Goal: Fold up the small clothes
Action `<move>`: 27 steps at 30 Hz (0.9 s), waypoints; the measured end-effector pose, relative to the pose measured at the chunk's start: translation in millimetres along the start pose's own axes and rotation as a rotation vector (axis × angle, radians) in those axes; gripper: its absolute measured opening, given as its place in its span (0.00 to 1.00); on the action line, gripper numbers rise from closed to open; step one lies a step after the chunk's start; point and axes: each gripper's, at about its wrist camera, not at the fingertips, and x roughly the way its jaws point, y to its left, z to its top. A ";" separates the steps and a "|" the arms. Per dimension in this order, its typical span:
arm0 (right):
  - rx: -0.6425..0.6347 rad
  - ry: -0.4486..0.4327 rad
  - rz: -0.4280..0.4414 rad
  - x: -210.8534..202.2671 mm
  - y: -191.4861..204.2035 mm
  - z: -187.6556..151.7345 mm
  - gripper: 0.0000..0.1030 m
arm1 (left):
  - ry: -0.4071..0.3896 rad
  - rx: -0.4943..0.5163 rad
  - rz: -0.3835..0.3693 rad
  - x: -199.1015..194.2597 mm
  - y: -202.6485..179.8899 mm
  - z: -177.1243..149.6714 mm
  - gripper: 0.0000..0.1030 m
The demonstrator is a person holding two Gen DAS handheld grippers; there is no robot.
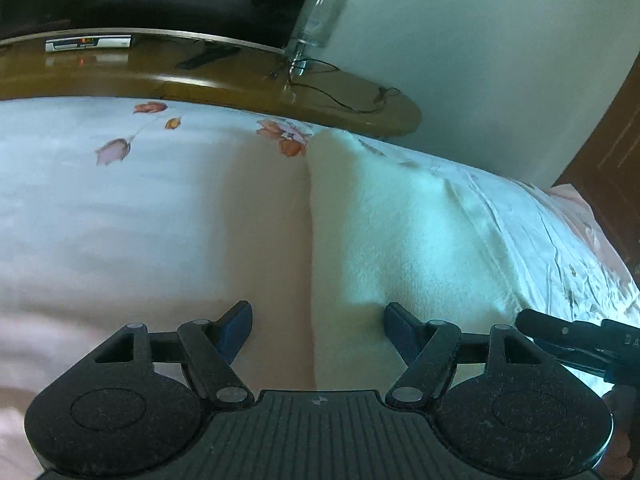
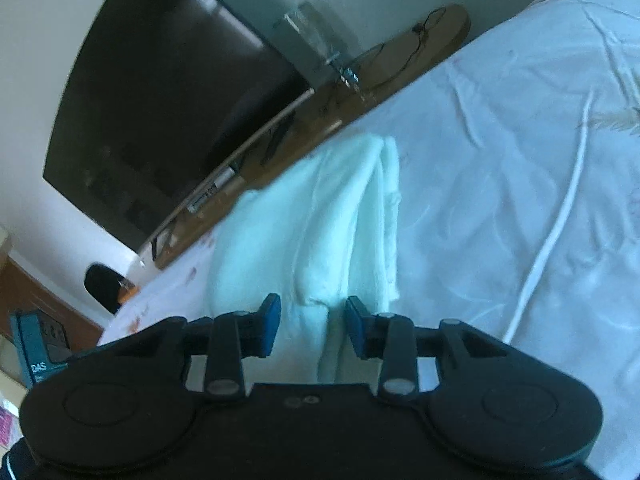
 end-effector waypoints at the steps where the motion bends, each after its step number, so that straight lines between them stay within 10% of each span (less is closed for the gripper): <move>1: -0.006 0.010 0.002 2.9 -0.1 -1.0 0.36 | -0.006 0.012 0.000 -0.8 -0.8 -1.5 0.70; 19: -0.288 -0.075 -0.076 -14.1 45.1 15.4 0.15 | -0.030 0.061 -0.005 8.0 -17.2 18.9 0.70; 27: -0.124 0.011 -0.090 0.2 -4.2 16.8 0.16 | 0.011 0.077 -0.019 26.0 -20.7 19.6 0.73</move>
